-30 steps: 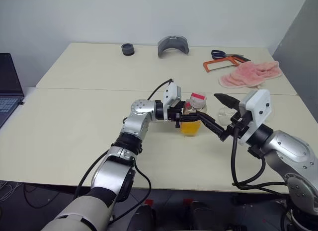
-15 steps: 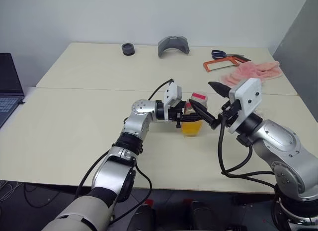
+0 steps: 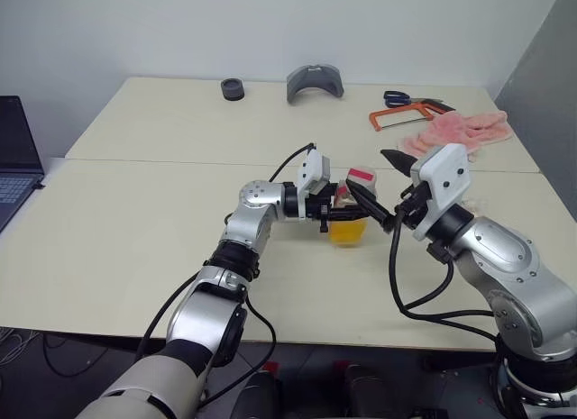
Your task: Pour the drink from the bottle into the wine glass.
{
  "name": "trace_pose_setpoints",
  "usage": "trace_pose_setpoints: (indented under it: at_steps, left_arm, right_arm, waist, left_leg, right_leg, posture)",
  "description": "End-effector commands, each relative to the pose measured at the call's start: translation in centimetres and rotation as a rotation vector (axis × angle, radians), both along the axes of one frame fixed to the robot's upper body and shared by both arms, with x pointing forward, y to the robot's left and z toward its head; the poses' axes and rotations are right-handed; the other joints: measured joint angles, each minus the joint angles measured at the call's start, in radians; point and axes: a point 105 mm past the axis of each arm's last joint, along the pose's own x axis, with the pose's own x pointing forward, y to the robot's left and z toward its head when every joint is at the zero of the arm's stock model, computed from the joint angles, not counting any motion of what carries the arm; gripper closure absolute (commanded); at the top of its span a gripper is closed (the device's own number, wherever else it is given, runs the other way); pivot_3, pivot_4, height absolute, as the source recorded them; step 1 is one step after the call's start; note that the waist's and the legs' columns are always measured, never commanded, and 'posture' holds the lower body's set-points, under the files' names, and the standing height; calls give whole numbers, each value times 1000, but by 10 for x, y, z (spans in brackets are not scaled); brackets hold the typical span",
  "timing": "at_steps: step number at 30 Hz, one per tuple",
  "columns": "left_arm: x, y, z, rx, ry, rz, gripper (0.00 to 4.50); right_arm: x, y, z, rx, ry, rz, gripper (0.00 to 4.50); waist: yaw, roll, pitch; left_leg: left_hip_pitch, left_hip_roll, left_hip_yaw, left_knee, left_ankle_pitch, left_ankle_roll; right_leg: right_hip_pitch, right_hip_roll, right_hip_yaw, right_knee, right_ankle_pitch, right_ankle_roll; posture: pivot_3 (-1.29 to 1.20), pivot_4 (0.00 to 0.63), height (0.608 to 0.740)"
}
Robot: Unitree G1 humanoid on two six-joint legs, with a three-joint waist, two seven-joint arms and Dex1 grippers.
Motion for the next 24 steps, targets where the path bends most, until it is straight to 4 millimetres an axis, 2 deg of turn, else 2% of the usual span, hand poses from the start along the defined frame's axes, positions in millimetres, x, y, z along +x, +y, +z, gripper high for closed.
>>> trace_pose_setpoints:
  at_steps: [1,11,24]
  left_arm:
    - [-3,-1,18,-40,-67,-17,2847]
    - [-2,-2,18,-38,-69,-19,2847]
    - [-2,-2,19,-37,-71,-16,2847]
  right_arm:
    - [-5,-8,10,3,-53,-16,562]
    - [-6,-14,12,17,-53,-32,562]
    - [-21,-2,6,26,14,91,562]
  waist:
    - [0,0,0]
    - [0,0,0]
    - [0,0,0]
  left_leg:
    - [0,0,0,0,0,0]
    - [0,0,0,0,0,0]
    - [0,0,0,0,0,0]
  right_leg:
    - [0,0,0,0,0,0]
    - [0,0,0,0,0,0]
    - [0,0,0,0,0,0]
  posture:
    - [0,150,740]
    - [0,150,740]
    - [0,150,740]
